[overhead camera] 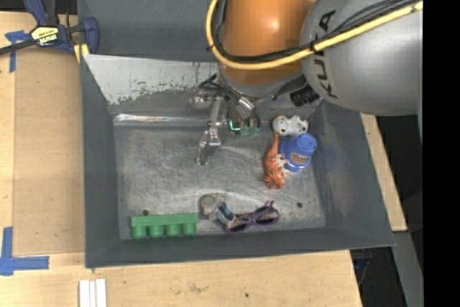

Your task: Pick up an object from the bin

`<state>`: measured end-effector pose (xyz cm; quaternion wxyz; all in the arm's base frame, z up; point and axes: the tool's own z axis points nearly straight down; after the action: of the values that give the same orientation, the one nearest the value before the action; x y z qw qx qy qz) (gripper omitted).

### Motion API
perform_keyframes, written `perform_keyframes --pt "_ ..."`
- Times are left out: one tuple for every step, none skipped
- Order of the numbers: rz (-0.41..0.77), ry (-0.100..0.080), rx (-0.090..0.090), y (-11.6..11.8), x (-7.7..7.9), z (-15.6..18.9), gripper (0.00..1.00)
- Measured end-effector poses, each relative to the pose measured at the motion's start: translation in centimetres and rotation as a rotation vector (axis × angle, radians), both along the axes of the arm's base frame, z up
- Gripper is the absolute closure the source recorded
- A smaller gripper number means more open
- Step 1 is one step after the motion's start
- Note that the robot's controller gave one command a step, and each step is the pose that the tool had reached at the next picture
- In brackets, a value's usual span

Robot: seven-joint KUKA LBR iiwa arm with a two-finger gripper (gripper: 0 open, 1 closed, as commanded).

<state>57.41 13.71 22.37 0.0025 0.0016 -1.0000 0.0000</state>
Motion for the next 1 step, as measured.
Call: perform_keyframes --pt "-0.003 -0.008 0.001 -0.07 0.17 0.46 0.00"
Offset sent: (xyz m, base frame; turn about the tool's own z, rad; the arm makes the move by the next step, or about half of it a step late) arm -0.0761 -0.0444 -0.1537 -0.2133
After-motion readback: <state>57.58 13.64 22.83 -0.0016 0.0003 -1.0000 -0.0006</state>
